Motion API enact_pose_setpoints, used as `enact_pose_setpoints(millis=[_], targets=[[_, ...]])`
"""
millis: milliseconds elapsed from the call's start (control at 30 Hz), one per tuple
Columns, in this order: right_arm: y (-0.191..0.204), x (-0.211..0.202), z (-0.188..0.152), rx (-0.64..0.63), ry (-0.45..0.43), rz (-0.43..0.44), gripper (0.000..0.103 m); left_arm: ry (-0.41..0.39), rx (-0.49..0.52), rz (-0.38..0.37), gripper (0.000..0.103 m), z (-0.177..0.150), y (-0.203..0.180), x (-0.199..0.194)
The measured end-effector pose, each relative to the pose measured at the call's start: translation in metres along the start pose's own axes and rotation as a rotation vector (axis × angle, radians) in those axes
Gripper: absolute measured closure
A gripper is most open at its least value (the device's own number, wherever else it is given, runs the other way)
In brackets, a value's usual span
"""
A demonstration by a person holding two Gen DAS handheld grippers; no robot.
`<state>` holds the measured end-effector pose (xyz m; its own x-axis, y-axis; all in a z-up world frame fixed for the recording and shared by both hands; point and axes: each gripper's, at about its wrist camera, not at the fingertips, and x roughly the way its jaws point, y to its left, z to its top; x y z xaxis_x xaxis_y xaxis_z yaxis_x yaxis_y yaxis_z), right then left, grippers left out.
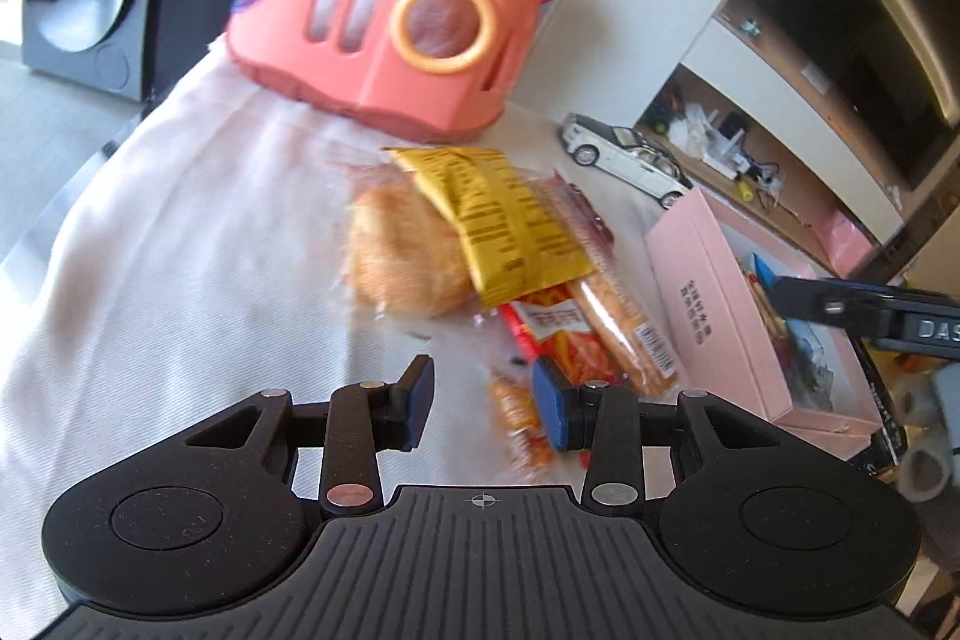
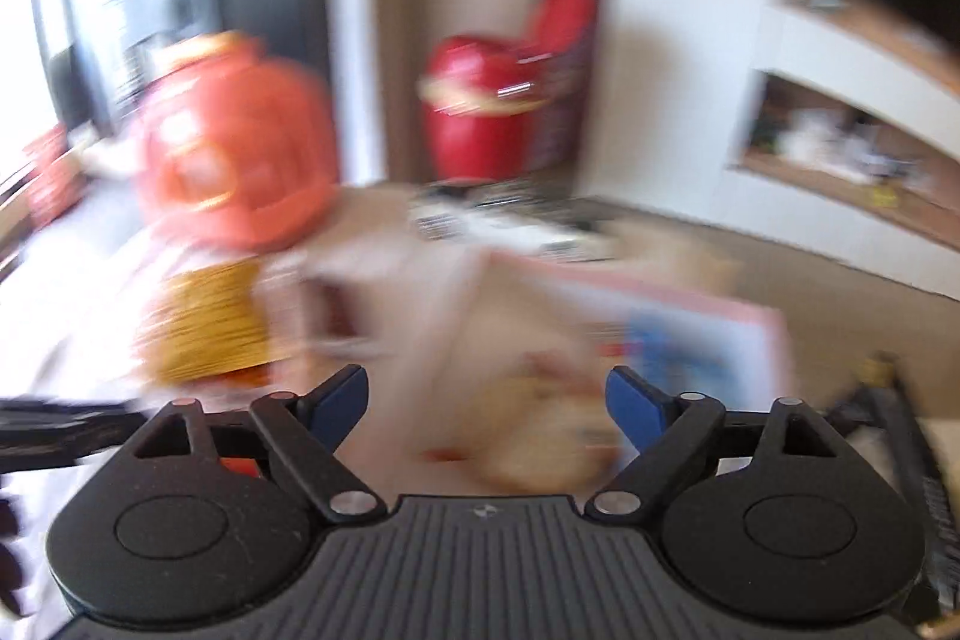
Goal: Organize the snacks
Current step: 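Move both tools back over the remaining snacks on the table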
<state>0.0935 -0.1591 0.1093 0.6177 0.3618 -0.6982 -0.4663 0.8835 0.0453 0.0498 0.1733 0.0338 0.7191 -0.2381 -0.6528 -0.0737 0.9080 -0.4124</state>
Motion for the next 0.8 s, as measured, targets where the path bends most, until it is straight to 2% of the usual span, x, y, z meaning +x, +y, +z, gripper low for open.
enact_pose_setpoints(millis=[100,167,300,367,433,533,567,733,800], targets=[[0.032,0.027,0.012,-0.029,0.072,0.094,0.015,-0.001,-0.007,-0.017,0.062,-0.004,0.010,-0.008],[0.053,0.049,0.022,-0.054,0.099,0.058,0.015,0.002,-0.009,-0.018,0.062,-0.007,0.018,-0.015],[0.068,0.093,0.036,-0.039,0.177,-0.078,0.016,0.013,-0.019,-0.016,0.062,-0.014,0.033,-0.024],[0.064,0.110,0.041,-0.010,0.203,-0.090,0.017,0.010,-0.038,-0.022,0.062,-0.017,0.040,-0.028],[0.056,0.119,0.041,0.040,0.234,-0.064,0.018,0.001,-0.055,-0.028,0.062,-0.019,0.047,-0.033],[0.063,0.115,0.034,-0.001,0.244,-0.044,0.027,-0.019,-0.078,-0.040,0.062,-0.018,0.053,-0.037],[0.067,0.114,0.030,-0.016,0.264,-0.006,0.046,-0.022,-0.086,-0.045,0.062,-0.017,0.055,-0.036],[0.089,0.094,0.006,-0.079,0.291,0.054,0.065,-0.015,-0.075,-0.064,0.062,-0.017,0.049,-0.032],[0.092,0.082,-0.003,-0.065,0.309,0.113,0.067,-0.011,-0.063,-0.073,0.062,-0.018,0.044,-0.032]])
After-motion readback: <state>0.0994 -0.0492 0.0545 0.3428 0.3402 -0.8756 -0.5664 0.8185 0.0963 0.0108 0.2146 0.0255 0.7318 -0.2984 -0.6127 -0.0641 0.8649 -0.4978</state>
